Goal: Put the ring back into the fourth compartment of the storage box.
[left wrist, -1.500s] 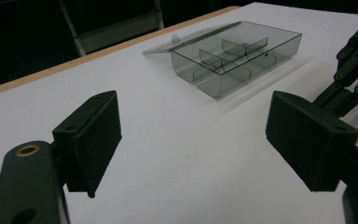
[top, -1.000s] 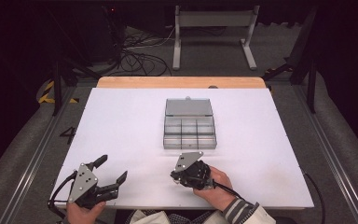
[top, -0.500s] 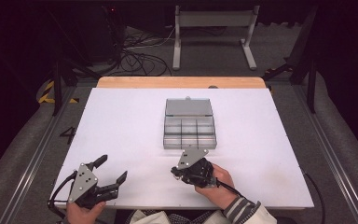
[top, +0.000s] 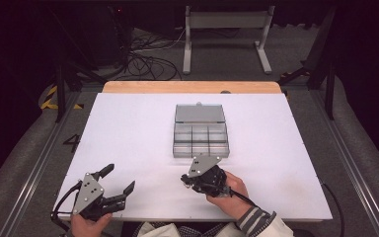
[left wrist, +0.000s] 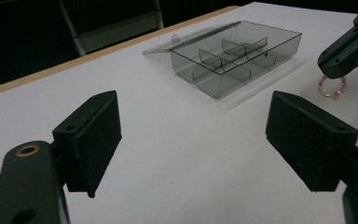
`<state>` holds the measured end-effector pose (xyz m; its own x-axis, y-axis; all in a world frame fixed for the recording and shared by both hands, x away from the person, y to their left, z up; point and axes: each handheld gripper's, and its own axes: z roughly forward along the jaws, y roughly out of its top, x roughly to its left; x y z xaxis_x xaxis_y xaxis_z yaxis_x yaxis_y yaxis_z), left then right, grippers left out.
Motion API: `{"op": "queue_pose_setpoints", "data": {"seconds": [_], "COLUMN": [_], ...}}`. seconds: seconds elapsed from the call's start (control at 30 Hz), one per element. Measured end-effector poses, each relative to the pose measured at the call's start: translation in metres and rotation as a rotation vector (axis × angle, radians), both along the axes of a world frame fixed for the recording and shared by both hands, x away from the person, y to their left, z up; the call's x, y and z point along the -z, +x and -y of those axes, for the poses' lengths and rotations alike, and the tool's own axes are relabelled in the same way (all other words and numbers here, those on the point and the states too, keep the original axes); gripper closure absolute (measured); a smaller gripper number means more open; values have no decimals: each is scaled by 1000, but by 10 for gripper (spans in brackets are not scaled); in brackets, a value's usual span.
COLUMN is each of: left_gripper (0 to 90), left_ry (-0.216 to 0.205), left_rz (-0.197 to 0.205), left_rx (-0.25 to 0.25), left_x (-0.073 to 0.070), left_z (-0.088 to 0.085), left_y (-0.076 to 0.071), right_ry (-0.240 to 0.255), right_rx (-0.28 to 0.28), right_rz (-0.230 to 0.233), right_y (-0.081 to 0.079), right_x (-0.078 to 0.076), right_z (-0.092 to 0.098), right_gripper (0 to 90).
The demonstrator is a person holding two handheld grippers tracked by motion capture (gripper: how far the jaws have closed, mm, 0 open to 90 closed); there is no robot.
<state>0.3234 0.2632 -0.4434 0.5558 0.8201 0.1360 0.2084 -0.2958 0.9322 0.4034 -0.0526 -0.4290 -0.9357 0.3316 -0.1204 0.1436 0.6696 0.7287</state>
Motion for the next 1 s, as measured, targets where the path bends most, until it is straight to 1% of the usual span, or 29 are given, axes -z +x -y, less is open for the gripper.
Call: {"op": "queue_pose_setpoints", "data": {"seconds": [0.27,0.4,0.43,0.57,0.6,0.73,0.77,1.0], "left_gripper": [187,187,187,187,187,187,187,187], "left_ry": [3,2,-4,1,-4,-4,1,-4], "left_rz": [3,3,0,3,0,0,2,-1], "left_rx": [-1,-1,-2,-1,-2,-2,-1,-1], "left_x": [0,0,0,0,0,0,0,0], "left_z": [-1,-1,0,-1,0,0,-1,-1], "left_y": [0,0,0,0,0,0,0,0], "right_ry": [4,9,14,15,16,27,26,36], "right_rx": [16,32,35,49,54,65,72,91], "right_rz": [9,14,10,7,5,0,-2,-12], "right_y": [6,11,12,18,19,23,26,34], "right_x": [-9,-17,-18,-22,-23,-26,-28,-33], "right_z": [-1,-1,-1,-1,-1,-1,-1,-2], "right_gripper": [882,882,882,881,881,882,882,882]}}
